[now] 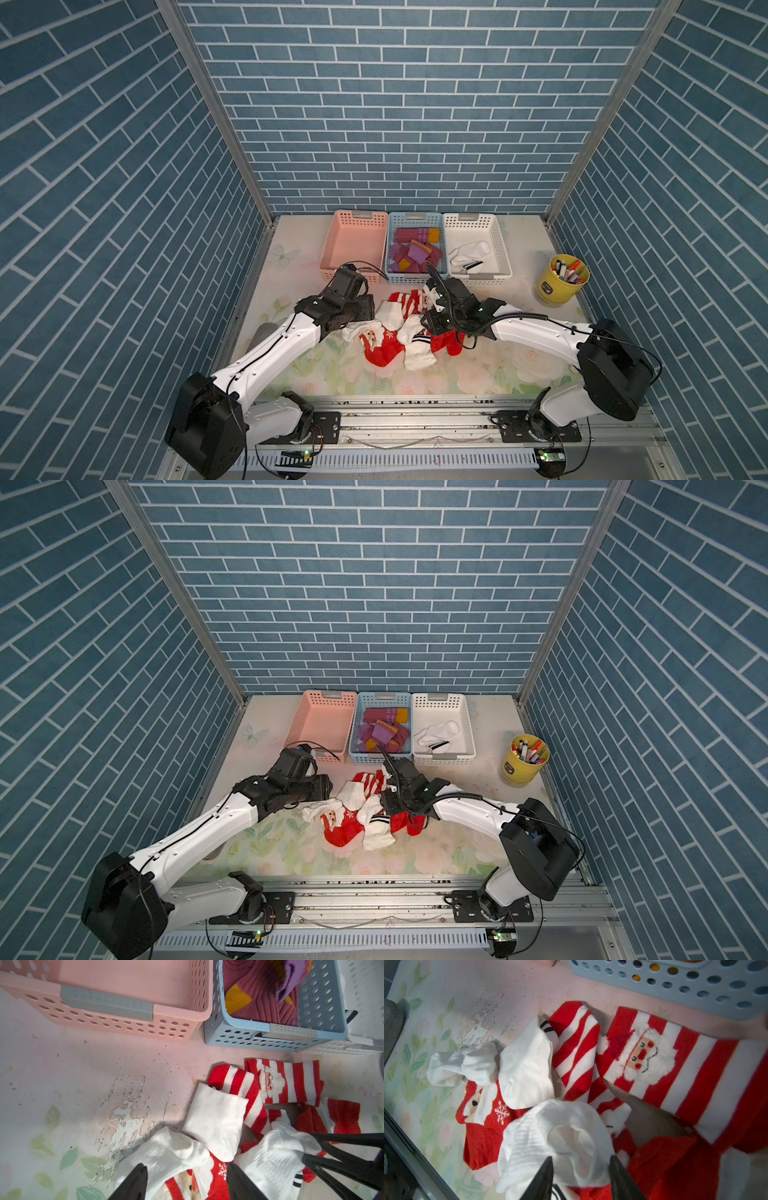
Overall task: Sort the socks into the basket by color
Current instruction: Pick up the sock at the center of the board.
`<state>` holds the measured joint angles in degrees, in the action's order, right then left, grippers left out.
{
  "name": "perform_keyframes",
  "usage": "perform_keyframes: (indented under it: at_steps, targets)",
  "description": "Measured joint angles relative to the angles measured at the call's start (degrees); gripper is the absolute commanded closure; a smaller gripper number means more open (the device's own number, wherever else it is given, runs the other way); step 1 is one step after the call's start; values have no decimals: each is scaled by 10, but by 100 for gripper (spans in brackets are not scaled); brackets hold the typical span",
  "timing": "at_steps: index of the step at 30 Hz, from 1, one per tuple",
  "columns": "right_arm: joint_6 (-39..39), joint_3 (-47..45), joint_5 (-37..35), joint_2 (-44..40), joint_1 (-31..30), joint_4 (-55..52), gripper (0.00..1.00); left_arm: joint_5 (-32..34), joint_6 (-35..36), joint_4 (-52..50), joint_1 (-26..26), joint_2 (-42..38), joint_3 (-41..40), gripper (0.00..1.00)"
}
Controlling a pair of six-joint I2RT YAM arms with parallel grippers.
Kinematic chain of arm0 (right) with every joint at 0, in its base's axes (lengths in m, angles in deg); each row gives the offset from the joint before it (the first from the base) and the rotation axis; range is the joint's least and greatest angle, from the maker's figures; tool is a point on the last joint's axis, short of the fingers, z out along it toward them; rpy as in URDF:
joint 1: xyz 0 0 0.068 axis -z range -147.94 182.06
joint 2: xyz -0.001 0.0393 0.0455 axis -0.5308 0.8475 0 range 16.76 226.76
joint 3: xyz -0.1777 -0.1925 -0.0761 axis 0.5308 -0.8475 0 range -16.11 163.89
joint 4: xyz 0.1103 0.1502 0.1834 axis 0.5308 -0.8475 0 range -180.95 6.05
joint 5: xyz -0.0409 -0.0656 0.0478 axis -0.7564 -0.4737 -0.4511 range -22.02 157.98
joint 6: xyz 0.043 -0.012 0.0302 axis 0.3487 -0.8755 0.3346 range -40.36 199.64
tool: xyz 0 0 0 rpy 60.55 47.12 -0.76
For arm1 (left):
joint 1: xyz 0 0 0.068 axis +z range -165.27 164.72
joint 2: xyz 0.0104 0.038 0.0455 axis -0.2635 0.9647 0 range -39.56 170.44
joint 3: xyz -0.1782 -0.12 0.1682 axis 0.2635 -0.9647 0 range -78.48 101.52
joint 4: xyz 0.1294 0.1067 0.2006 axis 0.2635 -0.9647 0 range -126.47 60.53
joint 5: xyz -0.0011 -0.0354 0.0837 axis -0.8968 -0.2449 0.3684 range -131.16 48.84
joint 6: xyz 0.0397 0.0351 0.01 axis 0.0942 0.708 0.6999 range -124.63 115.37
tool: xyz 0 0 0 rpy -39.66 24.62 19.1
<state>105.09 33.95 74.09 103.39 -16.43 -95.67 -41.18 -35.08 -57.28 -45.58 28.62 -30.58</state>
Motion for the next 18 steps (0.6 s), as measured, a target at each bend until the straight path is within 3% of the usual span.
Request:
perform_keyframes:
  at_steps: [3,9,11,18]
  targets:
    - [3,3,-1,5,-2,-2,78,0,0,-4,0,-7,0,33]
    - [9,11,-10,9,-2,-5,96,2,-2,-11,-1,-13,0,33]
    - [8,11,-14,9,-2,-6,100,2,-2,-11,-1,-13,0,33]
    - [-3,43,-33,3,-2,-43,100,9,-2,-25,-2,-14,0,33]
